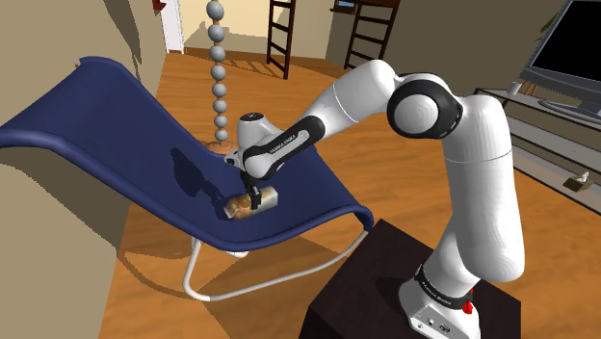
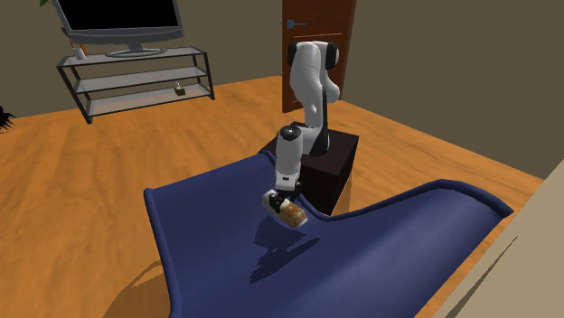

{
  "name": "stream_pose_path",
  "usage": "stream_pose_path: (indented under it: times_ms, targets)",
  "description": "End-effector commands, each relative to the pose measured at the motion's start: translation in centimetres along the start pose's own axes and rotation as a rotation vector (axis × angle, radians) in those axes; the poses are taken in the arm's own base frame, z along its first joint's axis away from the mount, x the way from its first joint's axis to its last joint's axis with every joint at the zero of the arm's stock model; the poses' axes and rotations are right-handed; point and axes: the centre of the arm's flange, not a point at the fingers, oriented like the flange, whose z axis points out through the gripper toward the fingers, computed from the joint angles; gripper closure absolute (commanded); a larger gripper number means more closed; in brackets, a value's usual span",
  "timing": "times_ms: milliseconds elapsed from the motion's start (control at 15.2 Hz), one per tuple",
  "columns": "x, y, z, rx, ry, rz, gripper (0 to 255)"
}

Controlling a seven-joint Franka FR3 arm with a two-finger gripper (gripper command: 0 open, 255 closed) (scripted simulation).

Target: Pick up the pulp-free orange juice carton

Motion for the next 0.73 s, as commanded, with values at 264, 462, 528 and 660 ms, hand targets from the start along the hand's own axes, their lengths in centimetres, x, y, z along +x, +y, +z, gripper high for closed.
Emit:
stream_pose_path:
  times_ms: [264, 462, 528, 660]
  targets:
    - [0.0, -0.1, -0.4, 0.001, -0.001, 0.001, 255]
    - [-0.1, 0.0, -2.0, 0.001, -0.001, 0.001, 255]
    - [-0.1, 0.0, -2.5, 0.001, -0.001, 0.001, 255]
    - [-0.1, 0.0, -3.6, 0.001, -0.001, 0.001, 255]
